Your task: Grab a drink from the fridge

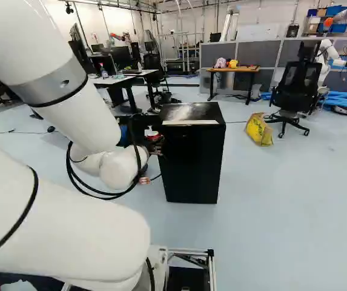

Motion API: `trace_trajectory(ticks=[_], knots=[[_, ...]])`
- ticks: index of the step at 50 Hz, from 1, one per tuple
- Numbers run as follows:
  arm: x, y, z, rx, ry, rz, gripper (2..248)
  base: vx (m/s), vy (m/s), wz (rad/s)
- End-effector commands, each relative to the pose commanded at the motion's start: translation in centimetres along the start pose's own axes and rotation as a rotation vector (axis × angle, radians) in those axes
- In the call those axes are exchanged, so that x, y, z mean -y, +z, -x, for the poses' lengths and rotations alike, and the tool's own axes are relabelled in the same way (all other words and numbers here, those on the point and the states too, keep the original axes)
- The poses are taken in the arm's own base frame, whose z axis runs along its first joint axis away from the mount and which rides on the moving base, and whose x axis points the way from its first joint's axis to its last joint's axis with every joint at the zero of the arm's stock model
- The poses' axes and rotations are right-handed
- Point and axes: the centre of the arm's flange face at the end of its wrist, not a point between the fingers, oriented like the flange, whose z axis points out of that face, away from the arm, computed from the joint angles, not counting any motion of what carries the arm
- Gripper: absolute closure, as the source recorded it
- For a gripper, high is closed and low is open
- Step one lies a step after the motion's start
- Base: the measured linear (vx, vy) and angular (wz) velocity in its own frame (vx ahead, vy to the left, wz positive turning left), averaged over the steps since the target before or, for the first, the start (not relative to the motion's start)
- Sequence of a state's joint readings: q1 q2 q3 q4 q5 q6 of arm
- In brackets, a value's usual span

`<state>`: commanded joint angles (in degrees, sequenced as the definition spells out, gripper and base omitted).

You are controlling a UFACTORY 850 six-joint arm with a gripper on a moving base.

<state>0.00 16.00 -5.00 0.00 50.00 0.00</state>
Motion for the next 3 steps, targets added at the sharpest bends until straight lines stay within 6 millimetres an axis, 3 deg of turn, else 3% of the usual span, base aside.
trace_trajectory(ticks=[3], knots=[[0.00, 0.00, 0.00, 0.000, 0.000, 0.000, 150, 0.000, 0.000, 0.000]])
